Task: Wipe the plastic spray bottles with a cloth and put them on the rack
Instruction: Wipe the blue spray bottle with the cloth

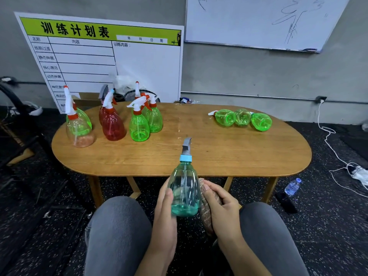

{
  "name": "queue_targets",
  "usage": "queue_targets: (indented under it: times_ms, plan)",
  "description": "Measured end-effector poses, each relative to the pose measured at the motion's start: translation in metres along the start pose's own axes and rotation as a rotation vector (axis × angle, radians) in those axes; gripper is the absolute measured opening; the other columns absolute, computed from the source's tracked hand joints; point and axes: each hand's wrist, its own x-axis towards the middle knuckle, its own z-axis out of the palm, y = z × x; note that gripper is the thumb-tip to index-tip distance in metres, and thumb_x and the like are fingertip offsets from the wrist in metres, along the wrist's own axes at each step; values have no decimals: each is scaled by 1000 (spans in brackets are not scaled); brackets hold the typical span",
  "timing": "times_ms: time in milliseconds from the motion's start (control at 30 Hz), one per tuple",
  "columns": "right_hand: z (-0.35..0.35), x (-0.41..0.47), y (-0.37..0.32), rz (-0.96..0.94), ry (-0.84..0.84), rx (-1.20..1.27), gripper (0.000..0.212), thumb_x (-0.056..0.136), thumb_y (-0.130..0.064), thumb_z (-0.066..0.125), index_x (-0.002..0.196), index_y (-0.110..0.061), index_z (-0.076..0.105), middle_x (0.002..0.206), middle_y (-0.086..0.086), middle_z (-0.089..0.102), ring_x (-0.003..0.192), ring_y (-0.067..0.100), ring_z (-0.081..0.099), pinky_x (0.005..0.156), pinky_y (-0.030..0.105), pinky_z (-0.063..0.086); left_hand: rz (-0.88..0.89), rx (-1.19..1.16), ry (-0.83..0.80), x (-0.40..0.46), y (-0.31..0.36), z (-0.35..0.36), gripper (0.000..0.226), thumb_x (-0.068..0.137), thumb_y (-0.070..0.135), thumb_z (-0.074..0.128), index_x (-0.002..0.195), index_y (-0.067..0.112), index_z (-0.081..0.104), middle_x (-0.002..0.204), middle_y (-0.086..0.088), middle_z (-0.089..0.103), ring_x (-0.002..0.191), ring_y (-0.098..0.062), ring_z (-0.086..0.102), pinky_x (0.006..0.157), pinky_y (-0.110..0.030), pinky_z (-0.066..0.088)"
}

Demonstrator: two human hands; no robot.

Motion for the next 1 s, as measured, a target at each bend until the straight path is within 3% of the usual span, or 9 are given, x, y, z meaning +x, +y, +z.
queue_targets:
  times_ms: [333, 567, 633, 700, 767, 800, 900, 1000]
  plan:
    - [-1, 1, 5, -21, 24, -15, 19, 94, -15, 71, 110, -12, 81, 107, 4, 81, 108, 23, 75, 97, 43, 60, -14, 24, 35, 3, -7, -2, 44, 115, 35, 27, 146, 32, 59, 135, 2, 72, 128, -19, 67, 107, -45, 50]
    - [-6, 3, 7, -34, 56, -15, 24, 91, -22, 73, 112, -14, 81, 110, 4, 80, 111, 23, 74, 103, 53, 56, -30, 24, -2, 0, -5, -2, 47, 112, 42, 26, 147, 29, 54, 135, -3, 73, 125, -23, 70, 99, -39, 55]
    - [-6, 3, 8, -63, 54, -41, 23, 91, -23, 74, 111, -16, 82, 111, 3, 80, 112, 22, 74, 103, 54, 56, -31, 23, -34, -1, -2, -1, 53, 110, 52, 30, 151, 27, 51, 139, -4, 71, 128, -23, 68, 97, -38, 57]
    - [-4, 2, 9, -100, 48, -61, 23, 90, -23, 73, 110, -17, 82, 112, 2, 79, 112, 21, 74, 103, 51, 56, -22, 50, -51, -3, 1, 1, 64, 100, 66, 54, 152, 27, 51, 138, -5, 70, 129, -26, 67, 99, -43, 57]
    - [-4, 1, 9, -134, 37, -77, 24, 89, -22, 73, 111, -16, 81, 113, 1, 79, 112, 20, 74, 102, 48, 57, 7, 95, -43, -5, 1, 1, 80, 81, 62, 81, 149, 30, 53, 136, -3, 71, 128, -25, 68, 103, -47, 55]
    - [-5, 1, 10, -140, 28, -79, 24, 89, -22, 73, 112, -16, 81, 113, 2, 79, 112, 20, 74, 101, 48, 58, 21, 104, -26, -5, 0, 0, 81, 78, 56, 85, 148, 31, 54, 135, -2, 71, 127, -24, 68, 103, -46, 56]
    - [-5, 2, 11, -125, 18, -64, 24, 91, -20, 72, 112, -14, 81, 114, 2, 79, 113, 21, 74, 101, 46, 57, 55, 130, -7, -4, -2, -1, 74, 81, 55, 75, 149, 34, 54, 134, 6, 72, 126, -15, 68, 99, -35, 58]
    - [-3, 2, 9, -100, 17, -34, 24, 91, -20, 72, 111, -14, 81, 111, 3, 80, 112, 22, 74, 98, 37, 60, 60, 147, -12, -4, -4, 0, 69, 88, 61, 67, 151, 37, 52, 140, 7, 69, 131, -14, 65, 109, -43, 51]
